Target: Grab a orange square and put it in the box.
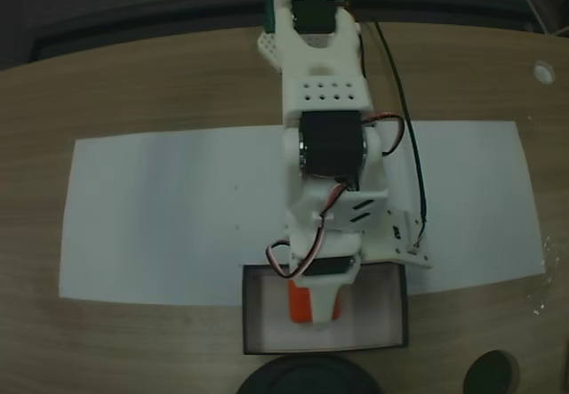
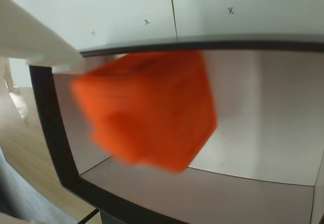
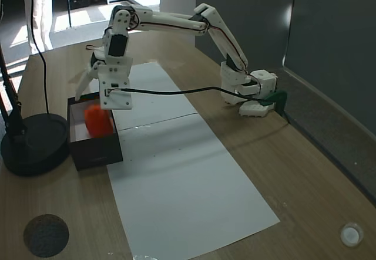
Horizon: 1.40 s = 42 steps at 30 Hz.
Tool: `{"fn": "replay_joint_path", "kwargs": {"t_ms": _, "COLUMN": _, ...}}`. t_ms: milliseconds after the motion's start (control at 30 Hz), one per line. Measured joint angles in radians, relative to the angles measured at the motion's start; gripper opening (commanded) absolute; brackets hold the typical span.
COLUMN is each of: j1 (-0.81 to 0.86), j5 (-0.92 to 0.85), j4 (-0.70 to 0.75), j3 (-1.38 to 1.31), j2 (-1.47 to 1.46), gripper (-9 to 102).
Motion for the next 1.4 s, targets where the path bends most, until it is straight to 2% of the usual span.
{"fn": "replay_joint_path", "kwargs": {"t_ms": 200, "j1": -0.002, "j5": 0.0, "j4": 0.025, "j3": 0.0, "j2": 0.0, "gripper": 32}}
{"fn": "replay_joint_path", "kwargs": {"t_ms": 300, "j1": -0.008, "j5": 0.0, "j4": 0.087, "j3": 0.0, "j2": 0.052, "gripper": 19}}
{"fn": "replay_joint_path", "kwargs": {"t_ms": 367, "j1": -0.029, "j5": 0.0, "j4": 0.149, "j3": -0.014, "j2": 0.146, "gripper": 7}}
{"fn": "replay_joint_path", "kwargs": {"t_ms": 433, "j1": -0.06, "j5": 0.0, "j4": 0.209, "j3": -0.044, "j2": 0.272, "gripper": 0}}
{"fn": "replay_joint_path", "kwargs": {"t_ms": 633, "j1": -0.13, "j5": -0.02, "j4": 0.235, "j3": 0.0, "j2": 0.767, "gripper": 0}}
{"fn": "replay_joint_path", "kwargs": {"t_ms": 833, "j1": -0.17, "j5": -0.028, "j4": 0.23, "j3": 0.377, "j2": 1.318, "gripper": 0}}
{"fn": "replay_joint_path", "kwargs": {"t_ms": 1000, "j1": -0.173, "j5": -0.031, "j4": 0.138, "j3": 0.834, "j2": 1.724, "gripper": 0}}
{"fn": "replay_joint_path", "kwargs": {"t_ms": 1200, "j1": -0.175, "j5": -0.031, "j4": -0.02, "j3": 1.293, "j2": 2.086, "gripper": 0}}
{"fn": "replay_joint_path", "kwargs": {"t_ms": 1400, "j1": -0.106, "j5": -0.031, "j4": -0.114, "j3": 1.534, "j2": 2.344, "gripper": 0}}
